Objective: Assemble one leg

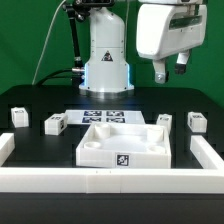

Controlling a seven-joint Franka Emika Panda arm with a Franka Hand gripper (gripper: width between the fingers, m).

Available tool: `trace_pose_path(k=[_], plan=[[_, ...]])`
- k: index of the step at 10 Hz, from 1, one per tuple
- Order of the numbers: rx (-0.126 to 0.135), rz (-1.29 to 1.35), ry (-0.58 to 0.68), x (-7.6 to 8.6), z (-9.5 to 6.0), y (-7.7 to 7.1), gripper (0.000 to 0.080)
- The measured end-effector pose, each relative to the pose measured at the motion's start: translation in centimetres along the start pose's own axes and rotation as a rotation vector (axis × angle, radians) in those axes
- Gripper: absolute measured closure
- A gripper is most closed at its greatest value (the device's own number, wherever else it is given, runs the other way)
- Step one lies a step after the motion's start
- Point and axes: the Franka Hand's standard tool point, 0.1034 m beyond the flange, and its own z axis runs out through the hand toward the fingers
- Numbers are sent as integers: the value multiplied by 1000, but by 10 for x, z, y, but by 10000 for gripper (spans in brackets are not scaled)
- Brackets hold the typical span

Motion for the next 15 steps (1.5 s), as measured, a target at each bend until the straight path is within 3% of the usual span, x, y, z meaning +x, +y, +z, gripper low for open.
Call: trace_pose_path(k=[5,6,7,9,11,15], plan=[[0,0,0,0,1,0,150],[-17,-29,20,1,3,2,150],[-47,-74,55,-6,17,-2,150],[-48,-176,61,-26,46,-13,150],[-47,-213,63,-40,65,-14,150],[-47,-208,63,-38,62,-14,150]])
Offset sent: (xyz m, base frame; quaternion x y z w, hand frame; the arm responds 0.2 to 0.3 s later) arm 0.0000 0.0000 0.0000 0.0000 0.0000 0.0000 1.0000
